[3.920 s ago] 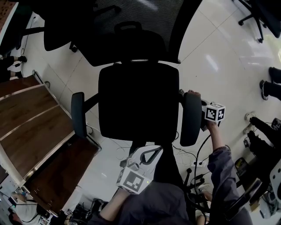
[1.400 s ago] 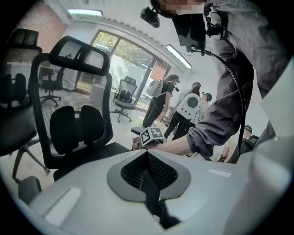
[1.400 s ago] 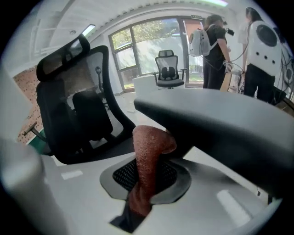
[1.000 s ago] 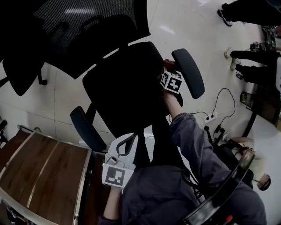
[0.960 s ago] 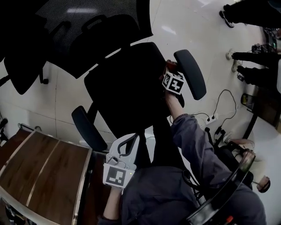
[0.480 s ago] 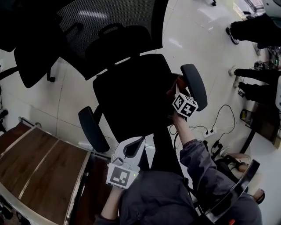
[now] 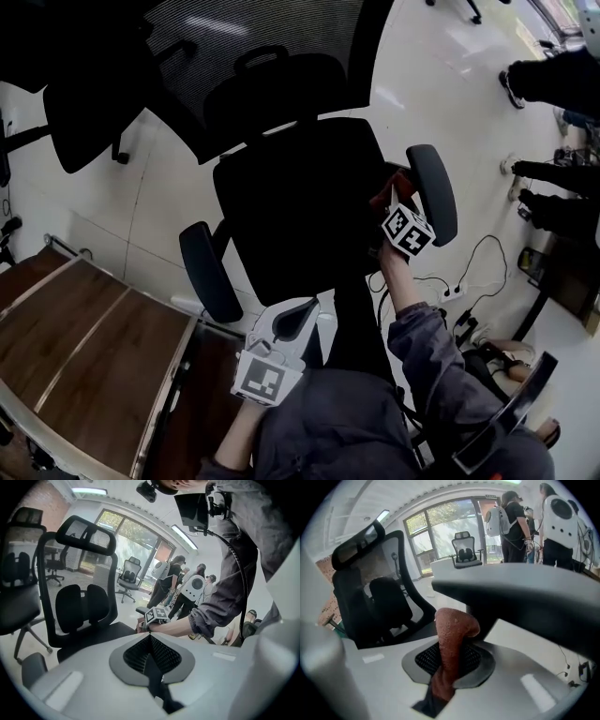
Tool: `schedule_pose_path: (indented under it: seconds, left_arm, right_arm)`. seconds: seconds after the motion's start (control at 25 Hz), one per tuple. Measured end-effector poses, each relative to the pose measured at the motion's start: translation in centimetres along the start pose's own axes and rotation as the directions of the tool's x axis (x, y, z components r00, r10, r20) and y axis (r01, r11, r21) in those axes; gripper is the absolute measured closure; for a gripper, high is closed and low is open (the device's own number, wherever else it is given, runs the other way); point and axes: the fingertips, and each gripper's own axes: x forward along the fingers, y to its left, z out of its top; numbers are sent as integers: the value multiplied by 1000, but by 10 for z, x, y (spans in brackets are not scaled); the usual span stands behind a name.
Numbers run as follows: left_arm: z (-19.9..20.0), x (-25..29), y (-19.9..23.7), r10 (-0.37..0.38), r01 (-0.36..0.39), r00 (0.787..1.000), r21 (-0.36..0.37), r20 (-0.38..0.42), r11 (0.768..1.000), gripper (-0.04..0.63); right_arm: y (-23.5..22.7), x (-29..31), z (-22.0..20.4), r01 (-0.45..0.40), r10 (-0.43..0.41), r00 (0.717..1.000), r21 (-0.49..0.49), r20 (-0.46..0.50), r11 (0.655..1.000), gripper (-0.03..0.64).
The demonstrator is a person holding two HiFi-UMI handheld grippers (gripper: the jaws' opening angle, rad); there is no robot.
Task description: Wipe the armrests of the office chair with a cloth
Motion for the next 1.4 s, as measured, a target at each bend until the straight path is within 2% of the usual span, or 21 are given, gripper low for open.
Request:
schedule_pose_path:
  seconds: [0.2, 0.36, 0.64, 0.84, 1.0, 1.2, 1.4]
  left_arm:
    - [-7, 0, 8, -5, 5, 1000, -11, -10, 1000, 580]
    - [-12, -1, 13, -4, 3, 1000, -18, -19, 1000, 580]
    - [-9, -8, 21, 27, -27, 1000, -31, -5, 999, 580]
    - [0, -5, 14, 33, -32, 999, -28, 31, 999, 580]
    - [5, -5, 4, 39, -38, 998, -20, 47, 999, 580]
    - [-5, -8, -7, 56, -55, 998, -23, 40, 998, 580]
    - [-29, -8, -21, 76, -76, 997, -46, -2, 996, 580]
  right_arm:
    - [-19, 42, -8, 90, -90, 995, 1, -43, 996, 561]
    - [-28, 61, -19, 115, -117, 989, -33, -90, 993, 561]
    - [-15, 42, -10, 86, -85, 994, 12, -63, 996, 561]
    - [9, -5, 15, -1, 0, 1000, 66, 21, 998, 561]
    - [9, -27, 20, -48, 45, 998, 69, 38, 996, 561]
    - [-3, -2, 11, -14, 13, 1000, 23, 20, 1000, 561]
    - [-21, 43, -10, 55, -57, 998, -51, -37, 997, 561]
